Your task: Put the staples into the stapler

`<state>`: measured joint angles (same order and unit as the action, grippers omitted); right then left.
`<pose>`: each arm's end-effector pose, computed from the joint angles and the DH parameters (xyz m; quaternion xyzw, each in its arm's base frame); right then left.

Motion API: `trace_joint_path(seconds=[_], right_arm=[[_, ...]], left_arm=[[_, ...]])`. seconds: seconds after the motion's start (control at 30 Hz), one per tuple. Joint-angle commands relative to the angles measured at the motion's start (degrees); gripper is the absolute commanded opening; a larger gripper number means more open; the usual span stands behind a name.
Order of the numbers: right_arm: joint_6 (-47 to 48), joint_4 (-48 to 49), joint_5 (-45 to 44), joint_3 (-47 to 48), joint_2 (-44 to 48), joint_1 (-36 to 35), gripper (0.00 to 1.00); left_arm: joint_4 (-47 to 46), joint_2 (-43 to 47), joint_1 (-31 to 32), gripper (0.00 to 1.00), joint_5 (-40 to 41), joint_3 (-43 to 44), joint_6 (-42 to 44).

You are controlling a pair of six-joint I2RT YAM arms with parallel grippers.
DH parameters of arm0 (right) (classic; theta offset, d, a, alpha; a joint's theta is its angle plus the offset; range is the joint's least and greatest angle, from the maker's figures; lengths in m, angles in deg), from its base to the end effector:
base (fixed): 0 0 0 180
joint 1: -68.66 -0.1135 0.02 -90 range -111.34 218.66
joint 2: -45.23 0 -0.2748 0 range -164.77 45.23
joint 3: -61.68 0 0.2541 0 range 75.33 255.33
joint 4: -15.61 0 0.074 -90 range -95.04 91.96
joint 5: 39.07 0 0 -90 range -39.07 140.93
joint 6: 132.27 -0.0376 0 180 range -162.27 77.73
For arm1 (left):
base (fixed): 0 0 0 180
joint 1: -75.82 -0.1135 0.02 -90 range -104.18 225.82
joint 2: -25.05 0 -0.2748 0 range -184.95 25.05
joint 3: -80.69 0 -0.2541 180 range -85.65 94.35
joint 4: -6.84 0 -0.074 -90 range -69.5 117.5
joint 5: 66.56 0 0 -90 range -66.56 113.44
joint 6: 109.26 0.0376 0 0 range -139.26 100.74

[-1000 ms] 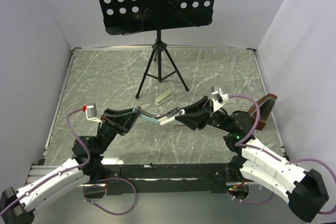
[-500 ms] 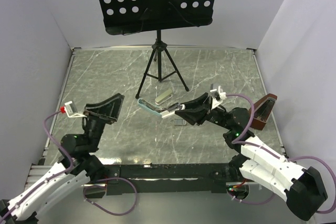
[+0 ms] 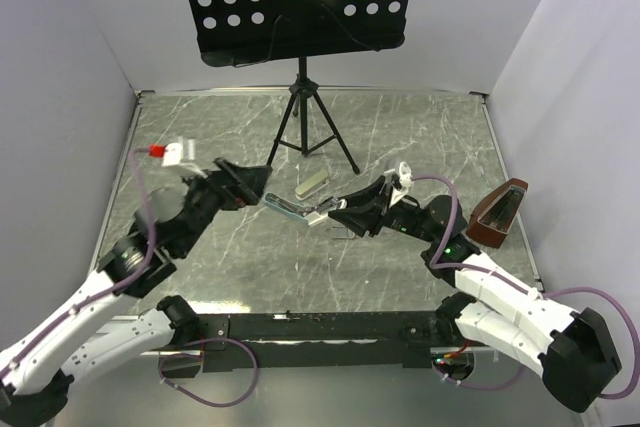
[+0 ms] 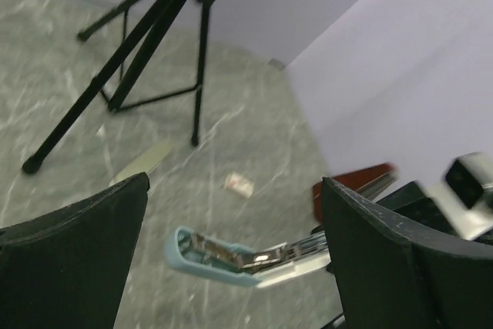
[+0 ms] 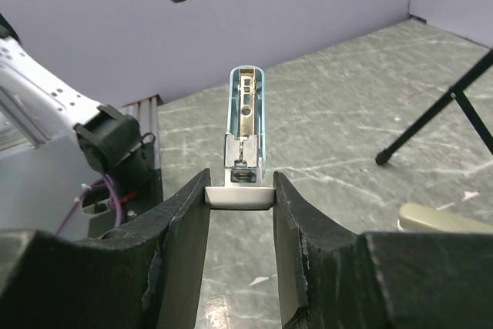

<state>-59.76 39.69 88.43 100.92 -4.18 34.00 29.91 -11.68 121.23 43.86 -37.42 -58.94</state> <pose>0.1450 0.1281 0.3023 -0.3374 0.5392 0.5057 0.5828 0.1069 -0.0897 0.3899 -0.0933 0.6886 -0.3884 0.6052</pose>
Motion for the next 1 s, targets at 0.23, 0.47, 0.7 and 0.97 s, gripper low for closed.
trace_joint_path(seconds=[0.23, 0.47, 0.7, 0.97], right_arm=[[1.33, 4.71, -2.08, 2.28, -2.71, -1.20, 0.00], [1.15, 6.12, -2.16, 2.19, -4.12, -2.52, 0.00], [1.24, 6.30, -2.69, 2.10, -4.03, -2.79, 0.00], [0.36, 7.79, -2.52, 1.75, -4.29, -2.79, 0.00]], left_arm=[[9.77, -4.41, -0.14, 0.93, 2.43, -3.74, -20.42], [1.32, -3.61, -0.23, 0.87, 0.58, -9.12, -27.28], [0.08, -5.11, -0.23, 0.81, 0.40, -10.96, -31.24], [-5.70, -1.25, -0.23, 0.77, 0.58, -16.13, -30.81]])
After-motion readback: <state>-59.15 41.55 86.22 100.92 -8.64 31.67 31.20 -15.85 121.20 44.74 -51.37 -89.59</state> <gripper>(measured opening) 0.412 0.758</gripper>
